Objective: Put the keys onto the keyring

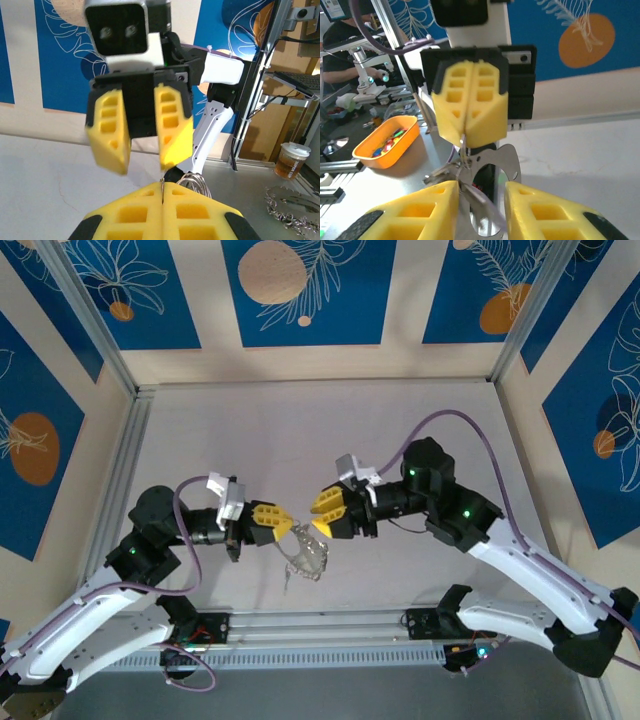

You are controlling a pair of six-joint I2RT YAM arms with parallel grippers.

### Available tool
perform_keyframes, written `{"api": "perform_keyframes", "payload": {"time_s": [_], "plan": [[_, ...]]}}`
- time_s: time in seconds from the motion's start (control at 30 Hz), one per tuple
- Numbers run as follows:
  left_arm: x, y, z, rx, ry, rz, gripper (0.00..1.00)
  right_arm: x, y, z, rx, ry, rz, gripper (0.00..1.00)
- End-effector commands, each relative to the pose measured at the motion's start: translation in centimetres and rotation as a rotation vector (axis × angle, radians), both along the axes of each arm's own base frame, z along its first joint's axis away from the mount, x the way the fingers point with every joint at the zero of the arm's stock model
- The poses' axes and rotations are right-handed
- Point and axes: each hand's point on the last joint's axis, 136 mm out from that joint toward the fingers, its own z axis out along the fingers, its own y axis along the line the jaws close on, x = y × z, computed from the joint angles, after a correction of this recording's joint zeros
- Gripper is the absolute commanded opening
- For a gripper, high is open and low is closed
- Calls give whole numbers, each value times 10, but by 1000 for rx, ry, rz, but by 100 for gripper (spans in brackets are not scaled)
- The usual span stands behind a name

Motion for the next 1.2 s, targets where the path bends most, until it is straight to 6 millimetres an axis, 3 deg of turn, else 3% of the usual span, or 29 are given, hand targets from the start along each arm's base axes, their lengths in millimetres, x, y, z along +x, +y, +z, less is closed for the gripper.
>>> {"api": "perform_keyframes", "payload": {"time_s": [0.0, 0.2, 0.6, 1.17], "plan": [[-6, 0, 11, -31, -38, -30, 0, 8, 3, -3, 7, -28, -32, 30], [-6, 0, 11, -26, -35, -35, 0, 16, 13, -9, -5, -19, -22, 30], [-6, 0, 13, -24, -39, -30, 0, -5, 16, -7, 7, -31, 79, 29], [-5, -2, 12, -27, -34, -33, 0, -8, 22, -12, 2, -37, 84, 29]]}}
